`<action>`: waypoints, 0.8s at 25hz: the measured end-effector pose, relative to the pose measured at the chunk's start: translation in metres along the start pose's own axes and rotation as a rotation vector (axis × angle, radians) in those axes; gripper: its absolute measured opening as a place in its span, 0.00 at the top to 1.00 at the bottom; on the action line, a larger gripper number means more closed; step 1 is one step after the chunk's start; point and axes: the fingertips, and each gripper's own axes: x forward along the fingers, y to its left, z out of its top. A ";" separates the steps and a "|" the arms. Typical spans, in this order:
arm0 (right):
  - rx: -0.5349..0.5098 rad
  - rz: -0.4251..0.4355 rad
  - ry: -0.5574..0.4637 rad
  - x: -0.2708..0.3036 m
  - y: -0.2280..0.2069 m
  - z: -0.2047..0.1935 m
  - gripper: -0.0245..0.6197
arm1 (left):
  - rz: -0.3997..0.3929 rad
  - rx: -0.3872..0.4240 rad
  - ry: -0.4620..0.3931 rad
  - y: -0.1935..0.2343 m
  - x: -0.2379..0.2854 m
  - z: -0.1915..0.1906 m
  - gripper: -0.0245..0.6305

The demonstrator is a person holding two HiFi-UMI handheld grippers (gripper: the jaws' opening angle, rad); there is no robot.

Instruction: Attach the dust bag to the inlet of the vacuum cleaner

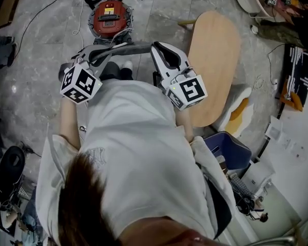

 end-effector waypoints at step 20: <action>-0.442 0.337 0.574 0.066 0.027 -0.083 0.84 | -0.214 0.161 0.048 0.007 0.022 -0.003 0.91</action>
